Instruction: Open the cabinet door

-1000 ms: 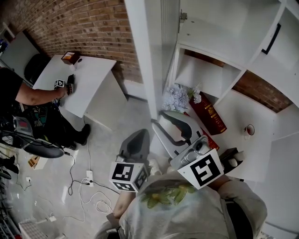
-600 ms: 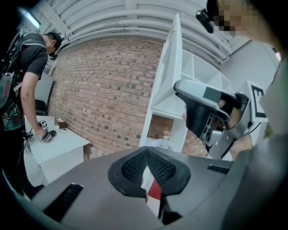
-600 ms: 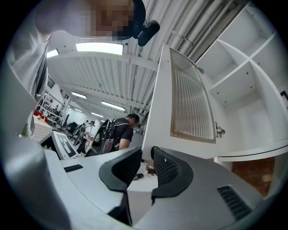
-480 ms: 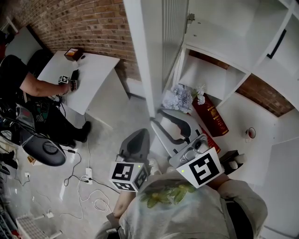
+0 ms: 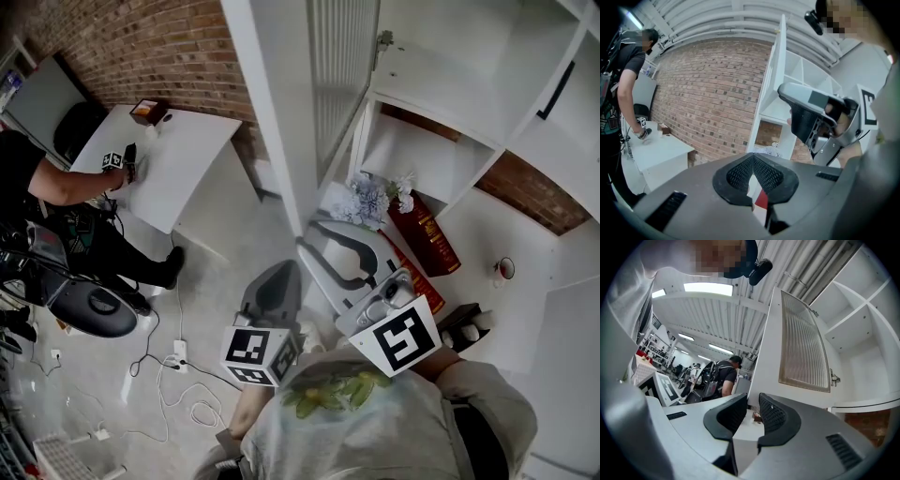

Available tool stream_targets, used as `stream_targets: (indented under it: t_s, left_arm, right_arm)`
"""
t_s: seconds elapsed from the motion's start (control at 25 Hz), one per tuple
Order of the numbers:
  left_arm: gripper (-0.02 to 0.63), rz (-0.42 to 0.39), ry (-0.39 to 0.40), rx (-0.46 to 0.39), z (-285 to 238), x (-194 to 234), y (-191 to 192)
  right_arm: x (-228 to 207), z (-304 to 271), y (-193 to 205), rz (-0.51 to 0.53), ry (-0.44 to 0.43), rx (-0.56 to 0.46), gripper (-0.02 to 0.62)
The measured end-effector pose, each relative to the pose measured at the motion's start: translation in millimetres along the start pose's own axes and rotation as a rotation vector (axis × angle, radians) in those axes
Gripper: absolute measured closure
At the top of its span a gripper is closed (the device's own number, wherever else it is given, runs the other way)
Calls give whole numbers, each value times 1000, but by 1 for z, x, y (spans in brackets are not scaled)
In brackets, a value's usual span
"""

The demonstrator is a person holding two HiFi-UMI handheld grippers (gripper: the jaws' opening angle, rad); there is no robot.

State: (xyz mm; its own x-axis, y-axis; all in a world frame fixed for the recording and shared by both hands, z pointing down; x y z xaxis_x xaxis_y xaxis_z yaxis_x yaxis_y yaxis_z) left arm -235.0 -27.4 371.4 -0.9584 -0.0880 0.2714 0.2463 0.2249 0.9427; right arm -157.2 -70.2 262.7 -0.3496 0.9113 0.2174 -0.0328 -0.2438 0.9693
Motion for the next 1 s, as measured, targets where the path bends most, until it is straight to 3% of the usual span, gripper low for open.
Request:
stream_targets:
  t_s: [0.64, 1.0]
  left_arm:
    - [595, -1, 49, -3, -7, 1, -7]
    - [595, -2, 118, 42, -21, -13, -5]
  right_arm:
    - [-4, 9, 8, 56, 52, 38, 505]
    - [-17, 27, 17, -26, 113, 75, 506]
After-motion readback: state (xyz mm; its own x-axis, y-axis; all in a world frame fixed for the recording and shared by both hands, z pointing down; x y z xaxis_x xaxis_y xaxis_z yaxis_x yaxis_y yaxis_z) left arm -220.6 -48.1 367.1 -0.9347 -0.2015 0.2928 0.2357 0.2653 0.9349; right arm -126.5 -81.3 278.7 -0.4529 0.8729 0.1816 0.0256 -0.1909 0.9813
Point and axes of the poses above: the fingertips, and each gripper's own axes: z backward along the fingers, x to its left, y out of its underside, the point moved 5 cm from there along z, backward along the fingers, and after that the axes turned 1 degree about y, right-handed, at the moved point
